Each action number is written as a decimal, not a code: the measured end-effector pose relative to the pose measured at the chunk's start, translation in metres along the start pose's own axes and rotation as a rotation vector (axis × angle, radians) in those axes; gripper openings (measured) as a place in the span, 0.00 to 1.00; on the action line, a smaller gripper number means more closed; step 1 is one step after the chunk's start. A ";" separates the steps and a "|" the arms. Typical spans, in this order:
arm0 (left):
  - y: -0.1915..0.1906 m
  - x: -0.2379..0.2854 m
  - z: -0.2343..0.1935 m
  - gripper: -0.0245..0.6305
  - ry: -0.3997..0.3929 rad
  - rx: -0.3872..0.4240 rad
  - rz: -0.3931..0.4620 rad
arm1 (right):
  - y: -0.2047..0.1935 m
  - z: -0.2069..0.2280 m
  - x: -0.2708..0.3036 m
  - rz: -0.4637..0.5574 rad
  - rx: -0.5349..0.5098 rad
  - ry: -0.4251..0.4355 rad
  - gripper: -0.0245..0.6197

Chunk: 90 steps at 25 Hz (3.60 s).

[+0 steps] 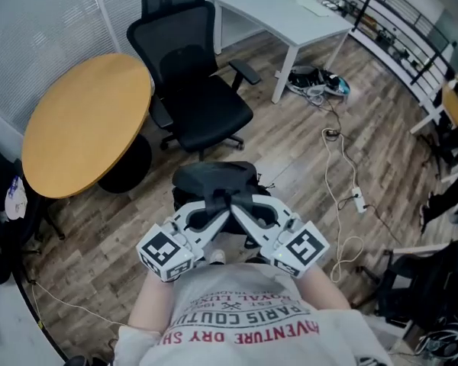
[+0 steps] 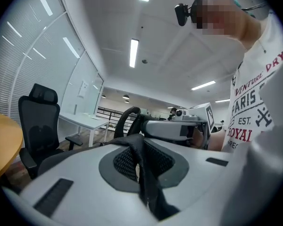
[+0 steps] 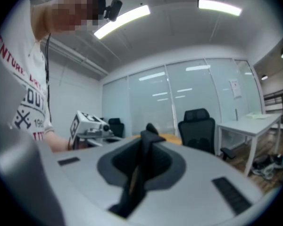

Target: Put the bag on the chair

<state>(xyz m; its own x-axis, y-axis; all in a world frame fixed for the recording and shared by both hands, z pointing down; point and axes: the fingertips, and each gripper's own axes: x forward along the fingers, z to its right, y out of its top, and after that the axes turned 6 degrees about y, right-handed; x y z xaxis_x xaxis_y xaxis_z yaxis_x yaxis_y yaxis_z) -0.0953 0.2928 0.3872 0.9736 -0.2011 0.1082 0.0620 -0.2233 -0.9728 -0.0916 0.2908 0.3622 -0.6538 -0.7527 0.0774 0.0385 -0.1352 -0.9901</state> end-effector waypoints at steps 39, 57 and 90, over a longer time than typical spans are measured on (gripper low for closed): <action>0.015 0.297 -0.394 0.12 0.321 -0.184 -0.117 | -0.024 0.445 0.206 -0.240 -0.002 0.290 0.11; 0.043 0.294 -0.610 0.12 0.385 -0.200 -0.134 | -0.013 0.550 0.399 -0.280 0.028 0.306 0.11; -0.061 0.320 -0.751 0.14 0.539 -0.226 -0.100 | -0.153 0.632 0.477 -0.510 0.106 0.312 0.16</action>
<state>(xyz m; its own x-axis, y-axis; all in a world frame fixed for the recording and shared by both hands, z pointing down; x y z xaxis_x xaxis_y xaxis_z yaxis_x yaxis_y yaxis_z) 0.0474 -0.4740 0.6346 0.7129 -0.6115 0.3434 0.0416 -0.4519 -0.8911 0.0681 -0.4548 0.6246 -0.7996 -0.3536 0.4854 -0.2739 -0.5044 -0.8188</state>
